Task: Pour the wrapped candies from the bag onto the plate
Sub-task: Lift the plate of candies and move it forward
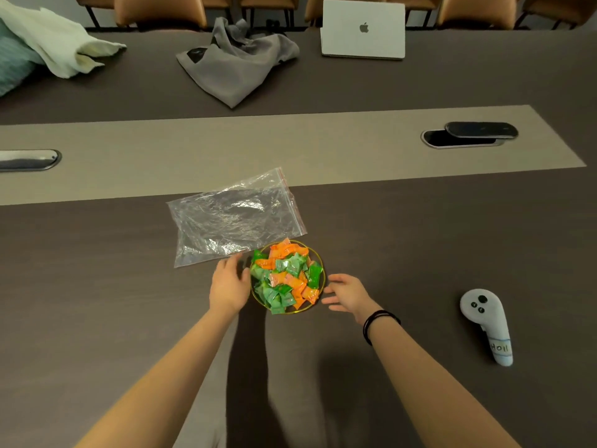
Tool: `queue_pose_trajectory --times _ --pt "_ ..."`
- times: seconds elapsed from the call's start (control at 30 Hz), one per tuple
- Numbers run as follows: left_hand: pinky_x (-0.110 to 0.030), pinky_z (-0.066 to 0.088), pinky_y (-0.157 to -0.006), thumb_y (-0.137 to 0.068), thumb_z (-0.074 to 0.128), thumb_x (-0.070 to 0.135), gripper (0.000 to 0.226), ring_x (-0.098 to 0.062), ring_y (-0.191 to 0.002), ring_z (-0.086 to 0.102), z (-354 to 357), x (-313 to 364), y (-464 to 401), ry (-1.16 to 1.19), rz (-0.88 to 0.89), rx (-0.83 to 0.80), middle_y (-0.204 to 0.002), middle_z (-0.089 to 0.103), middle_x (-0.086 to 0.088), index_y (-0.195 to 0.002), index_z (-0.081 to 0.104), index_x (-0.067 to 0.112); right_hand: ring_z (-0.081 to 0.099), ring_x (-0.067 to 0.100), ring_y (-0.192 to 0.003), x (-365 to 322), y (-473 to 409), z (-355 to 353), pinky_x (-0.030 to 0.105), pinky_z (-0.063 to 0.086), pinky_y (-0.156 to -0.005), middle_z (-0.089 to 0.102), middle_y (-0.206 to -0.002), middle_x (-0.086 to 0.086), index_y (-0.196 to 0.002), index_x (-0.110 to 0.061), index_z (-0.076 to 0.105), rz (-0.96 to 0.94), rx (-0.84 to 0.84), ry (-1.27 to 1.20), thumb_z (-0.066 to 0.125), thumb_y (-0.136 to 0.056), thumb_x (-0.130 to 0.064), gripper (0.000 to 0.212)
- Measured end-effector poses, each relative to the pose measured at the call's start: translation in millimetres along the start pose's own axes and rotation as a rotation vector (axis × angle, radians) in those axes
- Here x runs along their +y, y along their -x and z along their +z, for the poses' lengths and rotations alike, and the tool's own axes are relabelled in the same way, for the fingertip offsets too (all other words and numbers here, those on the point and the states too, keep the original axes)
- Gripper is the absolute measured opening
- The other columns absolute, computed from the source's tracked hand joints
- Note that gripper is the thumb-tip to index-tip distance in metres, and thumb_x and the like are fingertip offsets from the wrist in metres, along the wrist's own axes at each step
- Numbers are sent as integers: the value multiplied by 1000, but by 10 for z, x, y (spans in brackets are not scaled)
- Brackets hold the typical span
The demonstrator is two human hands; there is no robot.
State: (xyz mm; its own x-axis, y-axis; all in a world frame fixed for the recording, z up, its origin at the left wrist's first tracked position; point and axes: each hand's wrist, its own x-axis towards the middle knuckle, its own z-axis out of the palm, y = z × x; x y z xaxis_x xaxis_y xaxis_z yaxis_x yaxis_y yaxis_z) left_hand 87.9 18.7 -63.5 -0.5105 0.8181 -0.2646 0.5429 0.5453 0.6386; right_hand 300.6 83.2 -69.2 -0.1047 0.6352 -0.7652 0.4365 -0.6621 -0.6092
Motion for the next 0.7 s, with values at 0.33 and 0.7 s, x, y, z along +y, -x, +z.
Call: queue_pose_trajectory --times 0.33,0.7 --pt "-48 57 -82 -86 44 0 36 -29 -97 63 151 29 -62 386 -298 -173 -115 64 -11 -118 56 11 64 20 -70 42 -174 26 26 57 -62 62 -114 19 -131 -10 49 -122 36 5 45 -92 -5 39" --pt "-19 57 -46 -83 47 -9 33 -17 -79 62 379 504 112 488 -225 -155 -107 61 -10 -112 56 5 66 21 -75 -43 -46 -527 24 57 -60 61 -100 9 -132 -10 50 -161 87 -24 47 -91 -4 41"
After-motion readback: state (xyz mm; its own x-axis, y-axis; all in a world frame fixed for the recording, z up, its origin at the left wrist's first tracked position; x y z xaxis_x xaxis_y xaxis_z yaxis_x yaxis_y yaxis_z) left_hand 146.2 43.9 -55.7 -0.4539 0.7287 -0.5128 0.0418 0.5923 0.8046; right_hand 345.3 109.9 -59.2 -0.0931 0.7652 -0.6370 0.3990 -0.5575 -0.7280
